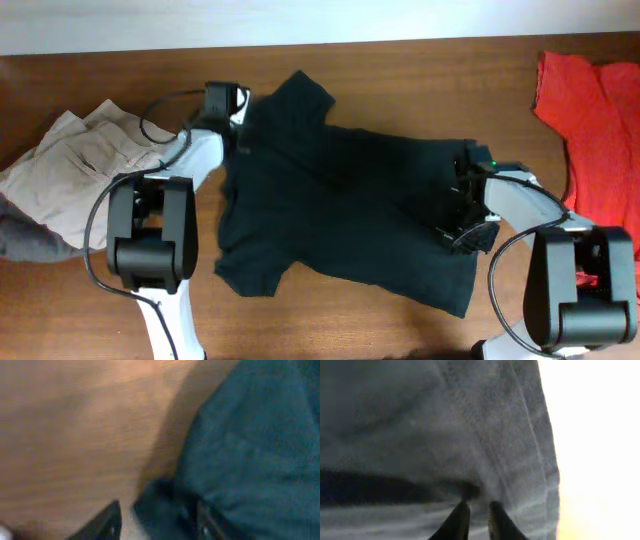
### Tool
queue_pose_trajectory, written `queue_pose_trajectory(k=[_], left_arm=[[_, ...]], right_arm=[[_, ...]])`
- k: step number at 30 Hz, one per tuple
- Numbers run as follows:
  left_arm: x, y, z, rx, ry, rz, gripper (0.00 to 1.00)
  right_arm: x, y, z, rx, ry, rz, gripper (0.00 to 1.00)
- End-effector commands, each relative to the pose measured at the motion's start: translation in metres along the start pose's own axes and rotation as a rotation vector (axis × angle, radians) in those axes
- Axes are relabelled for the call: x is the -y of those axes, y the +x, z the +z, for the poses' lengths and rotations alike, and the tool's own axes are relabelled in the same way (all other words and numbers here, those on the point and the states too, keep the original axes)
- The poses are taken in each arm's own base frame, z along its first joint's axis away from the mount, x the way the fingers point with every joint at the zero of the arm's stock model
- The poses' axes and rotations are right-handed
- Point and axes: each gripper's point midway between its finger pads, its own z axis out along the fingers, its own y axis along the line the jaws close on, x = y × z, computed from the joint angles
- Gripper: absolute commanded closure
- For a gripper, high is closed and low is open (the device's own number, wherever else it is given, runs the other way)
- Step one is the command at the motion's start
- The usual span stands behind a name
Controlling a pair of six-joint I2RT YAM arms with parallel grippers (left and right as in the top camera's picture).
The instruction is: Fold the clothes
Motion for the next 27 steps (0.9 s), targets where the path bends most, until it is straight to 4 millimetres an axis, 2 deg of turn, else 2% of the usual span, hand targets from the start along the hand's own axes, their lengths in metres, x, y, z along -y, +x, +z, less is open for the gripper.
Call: queue_pose_trajectory(k=[1, 3, 6, 8, 11, 12, 16, 18, 19, 21, 27], left_arm=[[-0.015, -0.037, -0.037, 0.033, -0.03, -0.002, 0.47], [-0.015, -0.04, -0.059, 0.001, -0.013, -0.001, 0.47], [-0.007, -0.034, -0.092, -0.056, 0.063, -0.029, 0.47], [0.002, -0.022, -0.109, -0.105, 0.119, -0.08, 0.47], [0.014, 0.002, -0.119, -0.215, 0.173, -0.177, 0.49], [0.017, 0.011, -0.121, -0.256, 0.188, -0.197, 0.53], [0.031, 0.049, -0.123, -0.395, 0.24, -0.21, 0.66], [0.034, 0.069, -0.118, -0.447, 0.241, -0.215, 0.7], [0.038, 0.091, -0.113, -0.502, 0.237, -0.226, 0.72], [0.043, 0.112, -0.105, -0.542, 0.237, -0.242, 0.75], [0.054, 0.155, -0.082, -0.58, 0.241, -0.294, 0.8]], right_arm=[[-0.01, -0.017, -0.04, 0.128, -0.059, -0.079, 0.75], [-0.011, -0.02, -0.056, 0.178, -0.084, -0.083, 0.66], [-0.015, -0.026, -0.076, 0.26, -0.127, -0.088, 0.36], [-0.019, -0.032, -0.085, 0.309, -0.152, -0.089, 0.3], [-0.027, -0.045, -0.09, 0.369, -0.173, -0.136, 0.31], [-0.029, -0.049, -0.09, 0.383, -0.176, -0.155, 0.31], [-0.034, -0.058, -0.084, 0.39, -0.179, -0.155, 0.48], [-0.034, -0.058, -0.082, 0.386, -0.179, -0.155, 0.52], [-0.035, -0.058, -0.082, 0.383, -0.181, -0.156, 0.54], [-0.036, -0.057, -0.082, 0.378, -0.188, -0.158, 0.56], [-0.036, -0.056, -0.082, 0.374, -0.188, -0.159, 0.61]])
